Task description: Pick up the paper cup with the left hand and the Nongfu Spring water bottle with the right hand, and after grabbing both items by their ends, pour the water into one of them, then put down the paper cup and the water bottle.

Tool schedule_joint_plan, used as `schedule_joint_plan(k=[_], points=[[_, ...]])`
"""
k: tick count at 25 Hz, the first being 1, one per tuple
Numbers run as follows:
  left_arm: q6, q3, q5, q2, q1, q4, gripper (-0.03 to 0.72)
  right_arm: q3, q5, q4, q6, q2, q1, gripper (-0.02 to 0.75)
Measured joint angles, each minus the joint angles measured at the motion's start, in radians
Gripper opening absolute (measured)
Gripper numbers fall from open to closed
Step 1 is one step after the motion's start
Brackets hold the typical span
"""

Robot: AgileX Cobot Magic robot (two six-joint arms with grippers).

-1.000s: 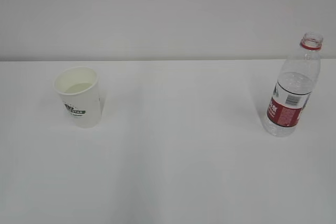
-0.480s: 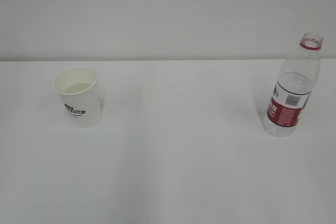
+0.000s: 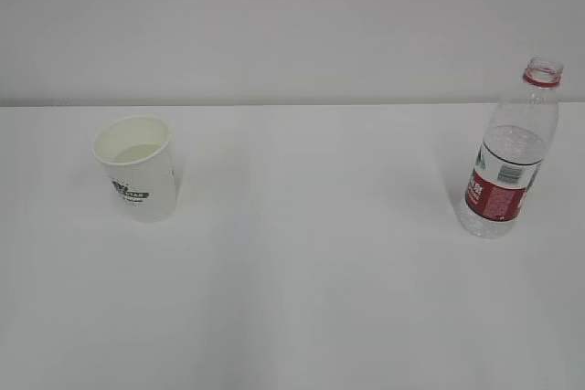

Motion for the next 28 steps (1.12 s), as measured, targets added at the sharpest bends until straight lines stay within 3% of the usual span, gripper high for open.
schedule_joint_plan(k=[28], points=[[0.0, 0.102, -0.09, 0.0, 0.0, -0.071, 0.406, 0.056, 0.014, 0.0, 0.0, 0.0, 0.0, 0.534]])
